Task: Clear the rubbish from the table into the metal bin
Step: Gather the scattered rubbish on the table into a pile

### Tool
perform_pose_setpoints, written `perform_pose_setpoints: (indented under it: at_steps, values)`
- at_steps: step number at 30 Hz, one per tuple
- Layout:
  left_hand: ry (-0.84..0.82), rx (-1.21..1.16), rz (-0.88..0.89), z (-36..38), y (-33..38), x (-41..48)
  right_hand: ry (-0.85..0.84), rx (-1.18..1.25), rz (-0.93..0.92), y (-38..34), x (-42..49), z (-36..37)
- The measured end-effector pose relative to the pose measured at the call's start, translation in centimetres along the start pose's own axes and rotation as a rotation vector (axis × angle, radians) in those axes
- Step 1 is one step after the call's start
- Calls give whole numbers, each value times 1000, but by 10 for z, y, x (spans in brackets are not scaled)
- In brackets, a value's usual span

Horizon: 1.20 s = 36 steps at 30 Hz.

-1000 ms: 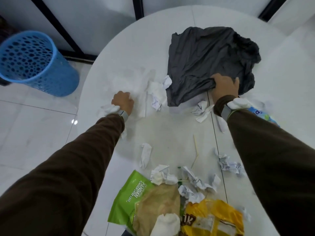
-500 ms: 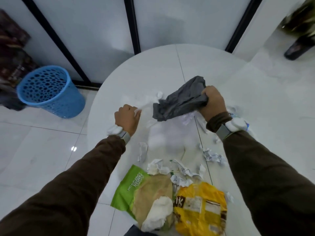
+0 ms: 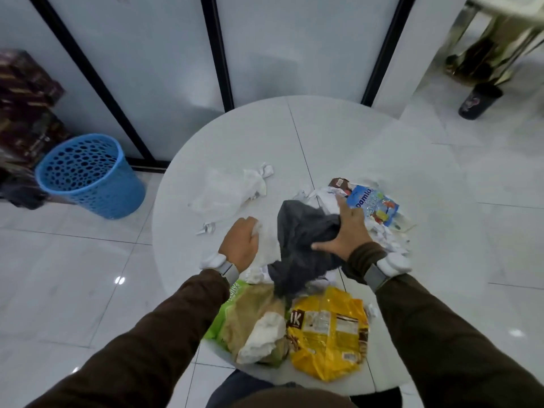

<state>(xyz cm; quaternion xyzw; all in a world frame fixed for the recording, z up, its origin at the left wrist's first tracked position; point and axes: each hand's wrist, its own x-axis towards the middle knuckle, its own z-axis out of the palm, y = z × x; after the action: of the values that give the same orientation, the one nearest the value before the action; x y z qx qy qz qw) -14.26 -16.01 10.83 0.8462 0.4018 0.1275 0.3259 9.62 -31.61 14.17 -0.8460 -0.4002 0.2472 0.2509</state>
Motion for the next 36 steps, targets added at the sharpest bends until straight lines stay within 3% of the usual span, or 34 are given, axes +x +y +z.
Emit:
perform_pose_setpoints:
  at_steps: [4, 6, 8, 13, 17, 20, 23, 29, 33, 36]
  values:
    - [-108, 65, -9, 14, 3, -26, -324, -454, 89, 31, 3, 25]
    - [-167, 110, 22, 19, -1, -33, -378, -553, 122, 38, -2, 31]
    - [-182, 141, 36, 20, -4, -36, -282, -574, 73, 42, -7, 35]
    - [-59, 193, 65, 18, -3, -33, 19, -163, 41, 28, -22, 12]
    - [16, 32, 8, 8, 4, -32, 331, 116, -84, 11, -45, -14]
    - [23, 12, 10, 5, 11, -35, 394, 246, -173, 1, -68, -28]
    - [-12, 13, 15, 8, 21, -41, 335, 224, -221, 10, -94, -22]
    - [-14, 107, 37, 41, 14, -64, 238, -269, -412, 44, -142, 24]
    - [-394, 150, -109, 68, -13, -78, -154, -534, -221, 75, -153, 71]
    - [-545, 261, -121, 85, -26, -85, -375, -609, -134, 92, -148, 98]
